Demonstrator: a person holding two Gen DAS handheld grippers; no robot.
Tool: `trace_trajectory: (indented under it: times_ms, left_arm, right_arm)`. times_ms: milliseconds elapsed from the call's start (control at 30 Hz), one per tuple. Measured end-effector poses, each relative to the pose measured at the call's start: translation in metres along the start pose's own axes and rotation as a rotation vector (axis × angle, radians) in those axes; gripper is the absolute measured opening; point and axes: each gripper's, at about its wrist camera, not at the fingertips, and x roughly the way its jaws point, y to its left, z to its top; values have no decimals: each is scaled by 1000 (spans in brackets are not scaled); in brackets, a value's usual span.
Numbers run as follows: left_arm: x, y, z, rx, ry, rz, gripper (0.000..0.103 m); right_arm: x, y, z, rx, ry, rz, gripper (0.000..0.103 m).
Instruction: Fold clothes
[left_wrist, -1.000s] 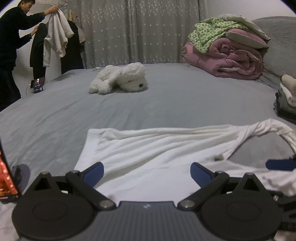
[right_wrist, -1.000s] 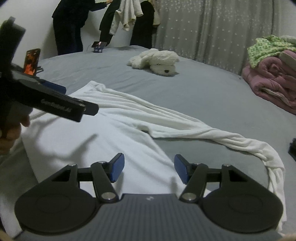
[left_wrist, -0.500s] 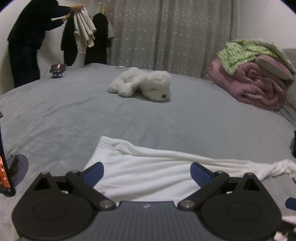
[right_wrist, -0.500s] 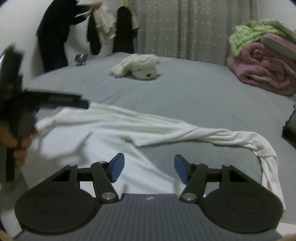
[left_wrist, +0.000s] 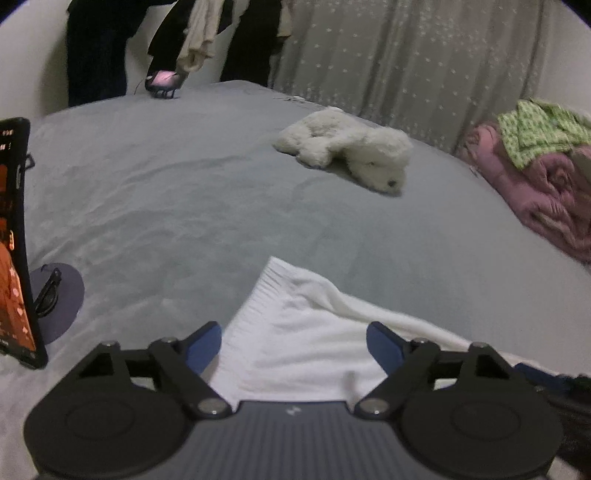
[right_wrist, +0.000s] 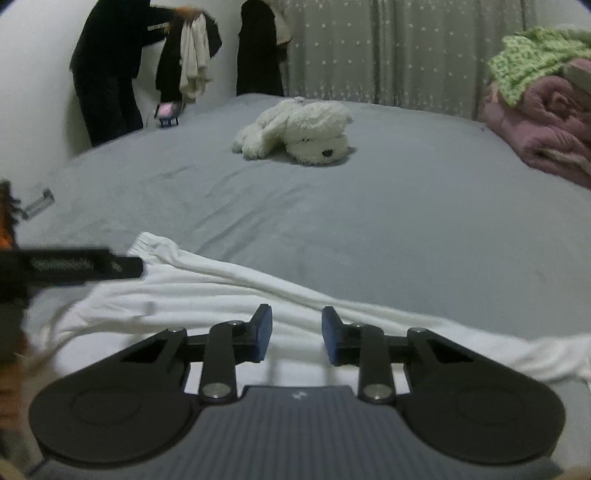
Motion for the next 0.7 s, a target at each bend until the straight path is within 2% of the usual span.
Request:
trace_trajectory:
  times_ms: [167, 367, 467, 533, 700]
  left_arm:
    - [13, 16, 14, -40, 25, 5, 82]
    - [48, 11, 28, 92, 69, 20, 77]
    - [67, 11, 32, 121, 99, 25, 72]
    - [72, 11, 35, 130, 86, 32, 65]
    - [80, 13, 43, 106, 98, 10, 52]
  right_arm:
    - [19, 0, 3, -110, 29, -68, 32]
    - [24, -22, 2, -174, 83, -107, 32]
    - [28, -34, 4, -163, 111, -112, 32]
    - [32, -42, 4, -146, 129, -107, 32]
    - [37, -47, 9, -117, 132, -70, 32]
